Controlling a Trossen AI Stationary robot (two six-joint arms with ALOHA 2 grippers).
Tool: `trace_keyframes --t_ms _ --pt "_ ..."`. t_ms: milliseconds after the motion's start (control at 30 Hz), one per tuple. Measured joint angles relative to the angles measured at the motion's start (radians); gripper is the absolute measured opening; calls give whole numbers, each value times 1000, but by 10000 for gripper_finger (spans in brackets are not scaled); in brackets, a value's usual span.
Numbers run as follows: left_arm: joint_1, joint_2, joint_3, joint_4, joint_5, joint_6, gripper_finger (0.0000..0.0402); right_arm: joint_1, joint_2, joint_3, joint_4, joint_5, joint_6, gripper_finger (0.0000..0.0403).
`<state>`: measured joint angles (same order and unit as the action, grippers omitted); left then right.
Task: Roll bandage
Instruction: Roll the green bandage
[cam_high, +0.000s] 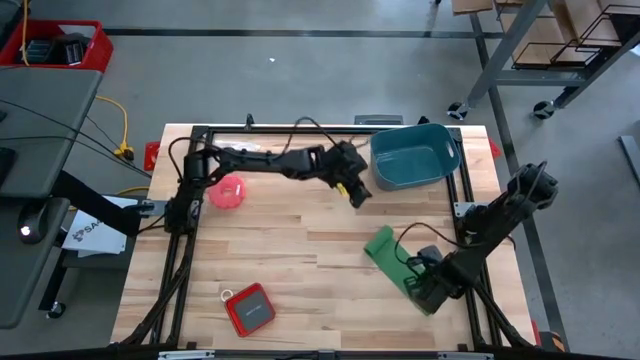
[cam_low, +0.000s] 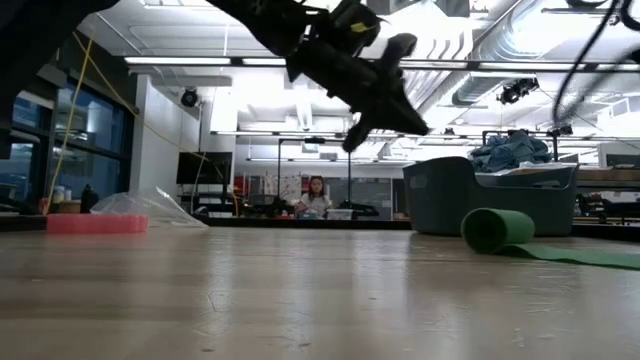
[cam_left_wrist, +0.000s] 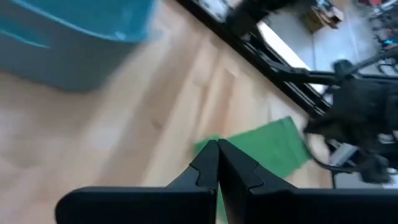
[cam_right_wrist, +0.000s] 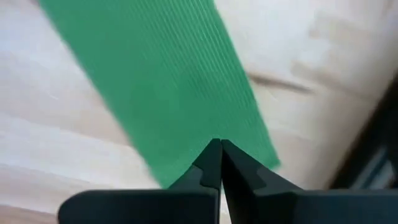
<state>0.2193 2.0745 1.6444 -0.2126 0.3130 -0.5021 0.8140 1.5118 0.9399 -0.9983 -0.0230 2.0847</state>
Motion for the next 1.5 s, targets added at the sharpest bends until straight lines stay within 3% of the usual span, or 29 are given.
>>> trace_keyframes --t_ms 167,333,567,733,867,1167,1500 --pt "97 -70 0 -89 11 110 0 -75 -64 -30 50 184 -27 0" --pt "181 -182 0 -140 14 209 0 -241 -139 -93 151 309 -230 0" --pt "227 -338 0 -140 -17 278 0 -503 -149 -130 389 274 -671 0" --pt "226 -389 0 -152 -64 286 0 -650 -106 -131 464 238 -858 0" --pt "217 -394 0 -186 -65 288 0 -731 -36 -132 490 122 -982 0" --pt "203 -393 -49 -230 -91 304 0 -741 22 -132 561 30 -1011 0" --pt "203 -393 -118 -222 -114 287 0 -603 4 -131 490 -10 -883 0"
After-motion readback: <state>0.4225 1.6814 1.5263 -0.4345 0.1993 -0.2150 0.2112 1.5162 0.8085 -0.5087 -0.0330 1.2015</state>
